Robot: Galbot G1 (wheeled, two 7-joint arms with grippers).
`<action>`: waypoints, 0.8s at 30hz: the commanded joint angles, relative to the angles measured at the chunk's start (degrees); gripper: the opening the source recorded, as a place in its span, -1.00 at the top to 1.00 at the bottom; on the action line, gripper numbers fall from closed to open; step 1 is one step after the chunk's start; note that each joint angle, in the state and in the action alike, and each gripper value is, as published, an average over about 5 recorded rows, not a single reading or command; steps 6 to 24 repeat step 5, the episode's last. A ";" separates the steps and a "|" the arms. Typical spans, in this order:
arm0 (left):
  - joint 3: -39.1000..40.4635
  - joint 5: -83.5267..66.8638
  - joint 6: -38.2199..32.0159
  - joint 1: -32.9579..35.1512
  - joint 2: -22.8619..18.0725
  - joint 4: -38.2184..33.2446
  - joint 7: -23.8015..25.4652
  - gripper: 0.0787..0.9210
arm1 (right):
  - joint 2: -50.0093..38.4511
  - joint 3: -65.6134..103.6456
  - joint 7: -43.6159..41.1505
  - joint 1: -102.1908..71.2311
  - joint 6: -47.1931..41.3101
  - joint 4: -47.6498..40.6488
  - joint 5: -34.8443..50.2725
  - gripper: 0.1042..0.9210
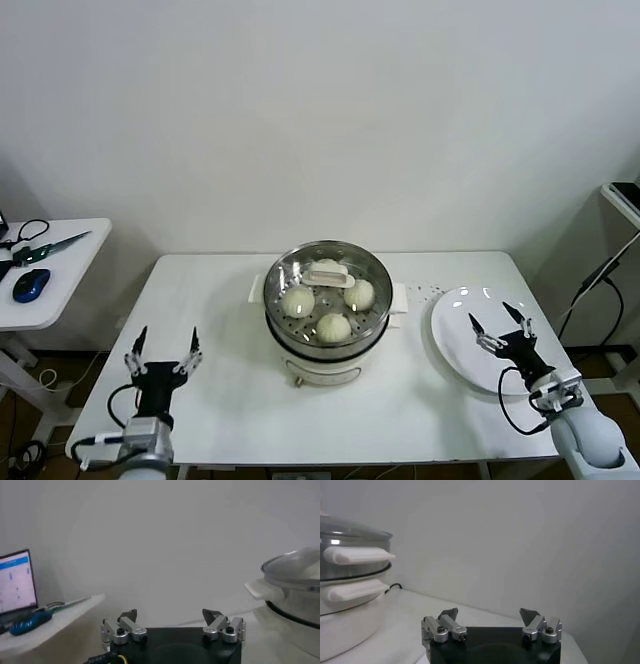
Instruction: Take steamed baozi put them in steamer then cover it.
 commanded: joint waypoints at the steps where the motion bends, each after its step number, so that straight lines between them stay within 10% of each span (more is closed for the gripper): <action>1: -3.74 -6.72 -8.76 3.50 -1.98 1.79 3.23 -0.77 | 0.43 0.39 -0.28 -1.28 0.53 -0.12 0.86 -0.76; 24: -3.76 -6.16 -9.04 3.79 -2.03 1.51 3.94 -0.77 | 0.62 0.43 -0.36 -1.76 1.11 -0.71 0.67 -0.76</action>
